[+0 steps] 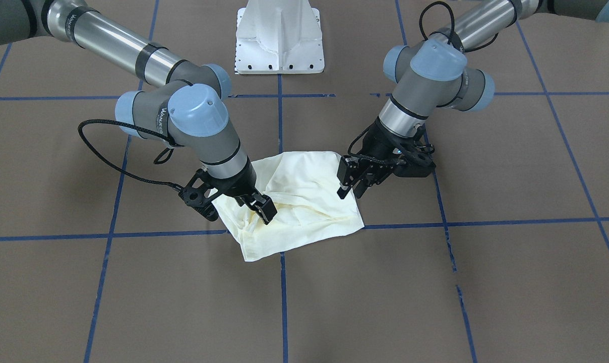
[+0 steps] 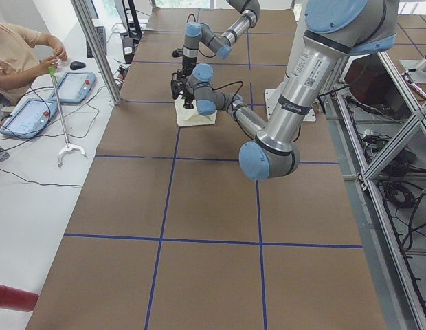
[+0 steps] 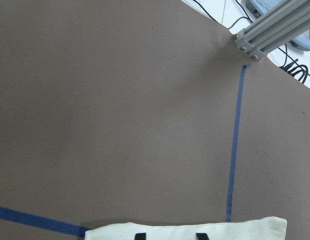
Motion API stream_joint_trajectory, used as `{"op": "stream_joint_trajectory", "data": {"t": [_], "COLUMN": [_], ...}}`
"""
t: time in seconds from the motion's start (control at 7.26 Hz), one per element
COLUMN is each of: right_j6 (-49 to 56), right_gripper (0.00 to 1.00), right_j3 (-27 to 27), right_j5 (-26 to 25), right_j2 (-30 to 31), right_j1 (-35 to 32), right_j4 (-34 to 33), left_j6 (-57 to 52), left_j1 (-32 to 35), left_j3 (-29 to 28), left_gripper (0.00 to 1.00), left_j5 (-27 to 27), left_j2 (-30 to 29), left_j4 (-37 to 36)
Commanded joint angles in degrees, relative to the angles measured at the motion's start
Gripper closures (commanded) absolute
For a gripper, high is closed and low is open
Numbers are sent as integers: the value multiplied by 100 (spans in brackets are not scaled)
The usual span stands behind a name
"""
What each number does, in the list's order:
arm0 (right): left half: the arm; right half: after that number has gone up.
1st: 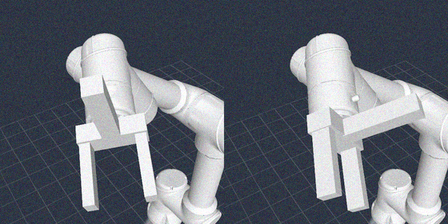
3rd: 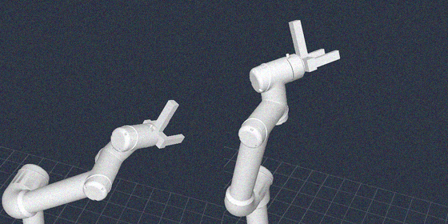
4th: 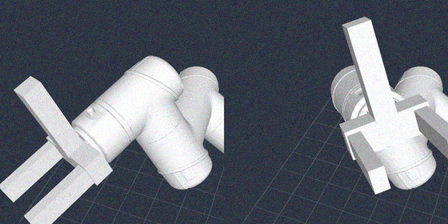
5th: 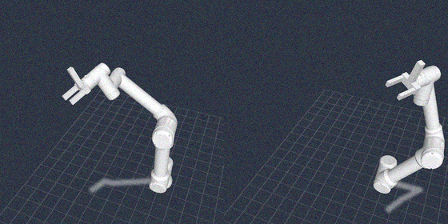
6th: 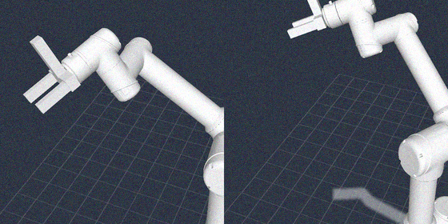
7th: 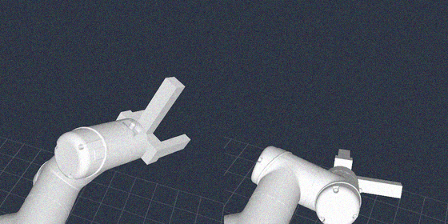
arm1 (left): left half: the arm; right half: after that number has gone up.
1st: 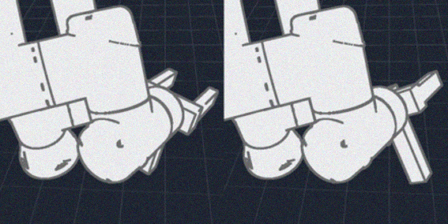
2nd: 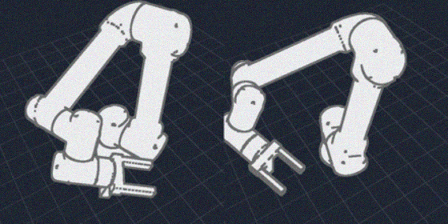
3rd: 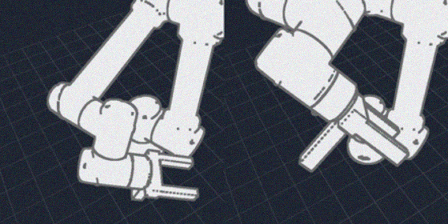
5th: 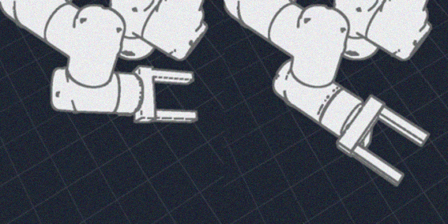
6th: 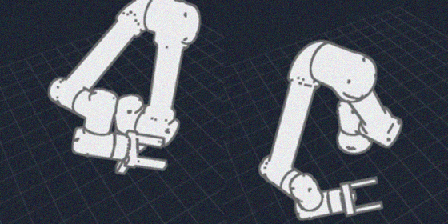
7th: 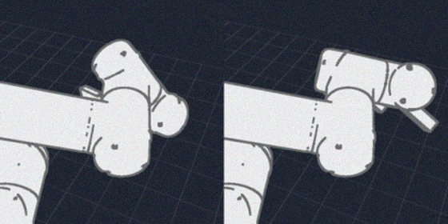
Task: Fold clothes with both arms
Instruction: 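Lower the right gripper to the far corner while the left gripper moves near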
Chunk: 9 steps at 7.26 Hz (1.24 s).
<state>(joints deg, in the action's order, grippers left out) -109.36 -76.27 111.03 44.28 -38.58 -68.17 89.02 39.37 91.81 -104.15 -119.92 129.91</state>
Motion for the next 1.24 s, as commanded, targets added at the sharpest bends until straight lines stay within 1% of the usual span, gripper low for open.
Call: {"op": "stream_joint_trajectory", "data": {"t": [0.0,0.14,0.28,0.41,0.55,0.69,0.83,0.96,1.1], "right_j6": [-111,-147,-130,-103,-103,-94,-94,-86,-77], "right_gripper": [11,53,100,100,100,100,100,100,100], "right_j3": [111,191,244,270,270,279,305,306,306], "right_j5": [-12,-12,-12,-12,-12,-12,-12,-12,-12], "right_j2": [-16,-16,-7,-16,-7,-7,-7,-7,-7], "right_j1": [34,34,34,34,26,17,8,-18,-27], "right_j4": [-12,5,14,23,23,23,23,32,23], "left_j6": [-8,-34,-43,-60,-52,-60,-52,-60,-60], "left_j1": [-52,-61,-287,-533,-666,-824,-1060,-1289,-1317], "left_j3": [56,65,91,300,537,870,1047,1032,1014], "left_gripper": [48,48,48,49,49,49,49,49,49], "left_j5": [26,26,165,375,386,395,569,945,984], "left_j2": [126,170,223,258,424,643,924,1014,1023], "left_j4": [16,34,43,34,25,-10,-10,-19,-19]}}
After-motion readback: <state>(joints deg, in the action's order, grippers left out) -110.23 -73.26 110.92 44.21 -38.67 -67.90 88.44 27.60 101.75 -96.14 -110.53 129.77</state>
